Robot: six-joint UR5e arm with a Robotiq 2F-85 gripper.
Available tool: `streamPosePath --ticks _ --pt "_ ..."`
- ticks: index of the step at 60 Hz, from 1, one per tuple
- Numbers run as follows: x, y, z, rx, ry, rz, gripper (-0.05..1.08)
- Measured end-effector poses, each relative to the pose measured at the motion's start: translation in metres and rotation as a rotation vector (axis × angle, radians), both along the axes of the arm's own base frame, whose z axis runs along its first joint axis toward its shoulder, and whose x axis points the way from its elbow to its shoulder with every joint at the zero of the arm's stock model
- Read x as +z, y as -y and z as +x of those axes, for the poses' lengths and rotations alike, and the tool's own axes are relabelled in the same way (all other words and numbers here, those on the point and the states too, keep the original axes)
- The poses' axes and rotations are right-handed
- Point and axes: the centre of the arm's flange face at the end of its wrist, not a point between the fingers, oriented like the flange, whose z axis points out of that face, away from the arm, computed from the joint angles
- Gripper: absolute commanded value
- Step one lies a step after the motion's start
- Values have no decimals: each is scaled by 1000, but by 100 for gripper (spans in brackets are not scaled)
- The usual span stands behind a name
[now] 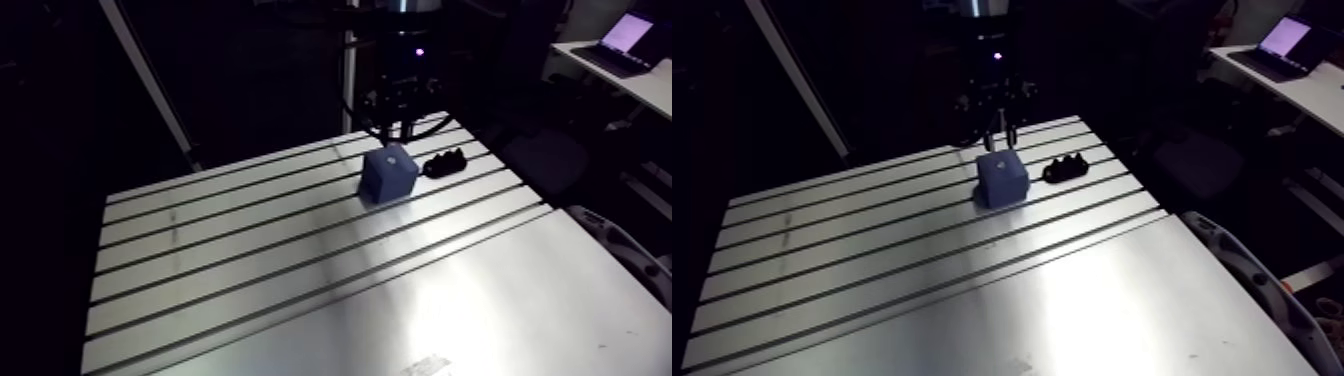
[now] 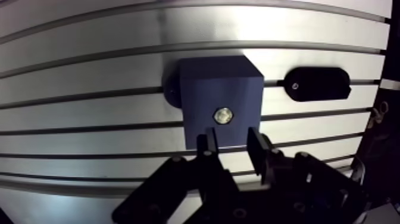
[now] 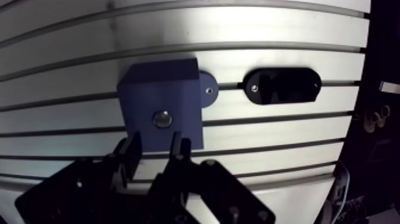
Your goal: Pick up the M10 bolt and insert it into the hex recess until seated.
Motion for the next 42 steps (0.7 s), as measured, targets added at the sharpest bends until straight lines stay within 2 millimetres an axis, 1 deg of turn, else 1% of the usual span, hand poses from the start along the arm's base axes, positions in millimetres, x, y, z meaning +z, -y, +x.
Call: streamPosePath --ticks 5,9,20,29,42 --pt "2 1 0 8 1 1 0" --pt "8 2 2 15 -2 4 0" --pt "42 9 3 25 -19 15 0" --pt "66 24 1 23 -9 12 0" --pt "98 54 -1 15 -7 18 0"
